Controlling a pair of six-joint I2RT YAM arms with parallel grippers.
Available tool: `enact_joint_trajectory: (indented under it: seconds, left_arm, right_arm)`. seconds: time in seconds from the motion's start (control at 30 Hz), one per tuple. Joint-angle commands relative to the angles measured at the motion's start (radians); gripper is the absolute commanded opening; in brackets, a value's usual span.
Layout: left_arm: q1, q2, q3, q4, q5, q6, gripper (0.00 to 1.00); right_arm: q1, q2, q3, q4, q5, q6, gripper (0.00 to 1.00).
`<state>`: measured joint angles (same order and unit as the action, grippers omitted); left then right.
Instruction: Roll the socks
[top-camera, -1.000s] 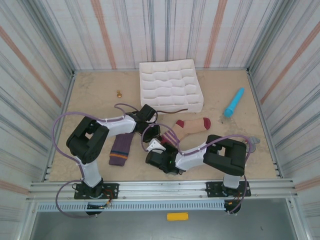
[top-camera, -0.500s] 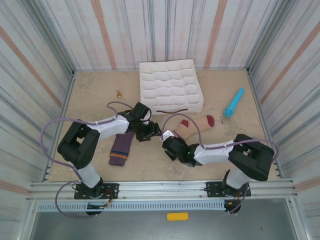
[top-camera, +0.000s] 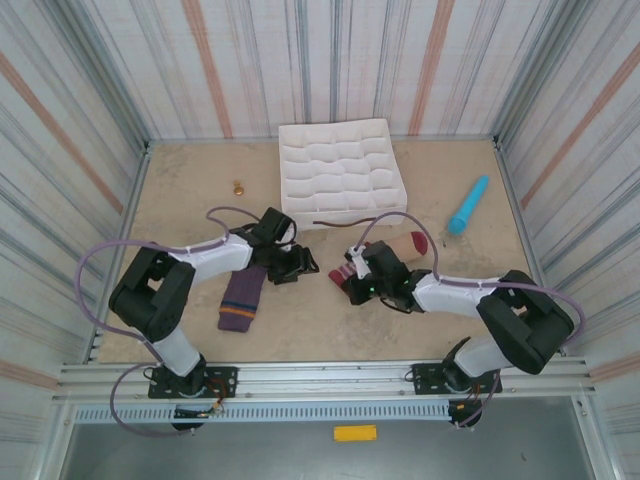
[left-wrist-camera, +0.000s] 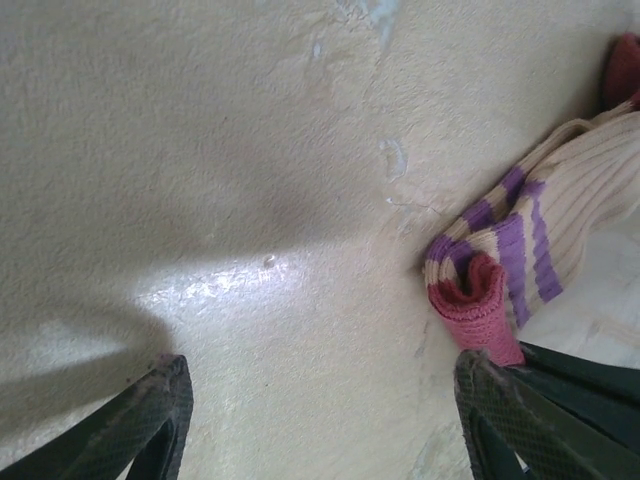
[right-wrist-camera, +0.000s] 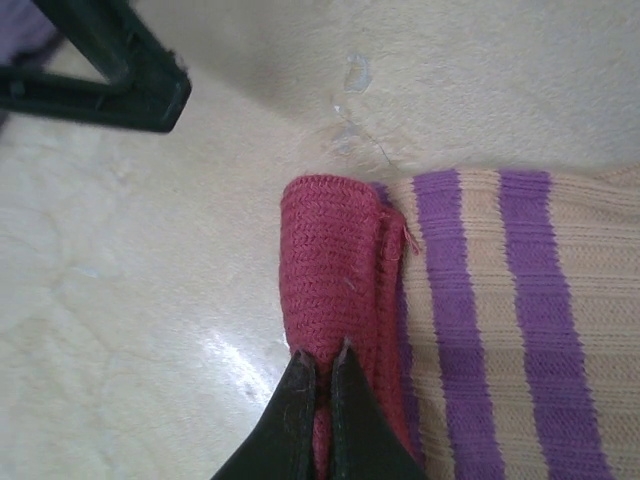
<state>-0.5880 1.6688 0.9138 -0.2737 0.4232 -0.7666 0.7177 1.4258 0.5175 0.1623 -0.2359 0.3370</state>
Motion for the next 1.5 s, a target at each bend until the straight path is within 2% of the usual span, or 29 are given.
enact_joint_trajectory:
  seconds: [0.0, 0.23, 0.5, 0.6, 0.87, 1.2, 1.47]
  left_arm:
    - [0.000, -0.047, -0.023, 0.055, 0.002, -0.018, 0.70]
    - [-0.011, -0.038, -0.019, 0.078, 0.003, -0.023, 0.67]
    - [-0.060, 0.013, -0.009, 0.143, 0.004, -0.051, 0.62]
    - [-0.082, 0.026, -0.010, 0.175, 0.002, -0.064, 0.60]
    - [-0.133, 0.077, -0.016, 0.269, -0.014, -0.102, 0.58]
    - [-0.144, 0.172, -0.004, 0.364, -0.029, -0.141, 0.52]
    - [-0.147, 0.214, 0.021, 0.322, -0.059, -0.157, 0.24]
  right_arm:
    - [-0.074, -0.010, -0.024, 0.044, -0.258, 0.115, 0.00]
    - [-0.201, 0.017, -0.073, 0.157, -0.414, 0.240, 0.00]
    - [-0.284, 0.170, -0.085, 0.256, -0.517, 0.307, 0.00]
    - [-0.305, 0.207, -0.101, 0.314, -0.525, 0.343, 0.00]
    - [-0.343, 0.273, -0.086, 0.292, -0.505, 0.372, 0.00]
    - [-0.360, 0.305, -0.089, 0.297, -0.494, 0.394, 0.00]
    - [-0.366, 0.320, -0.091, 0.313, -0.502, 0.392, 0.00]
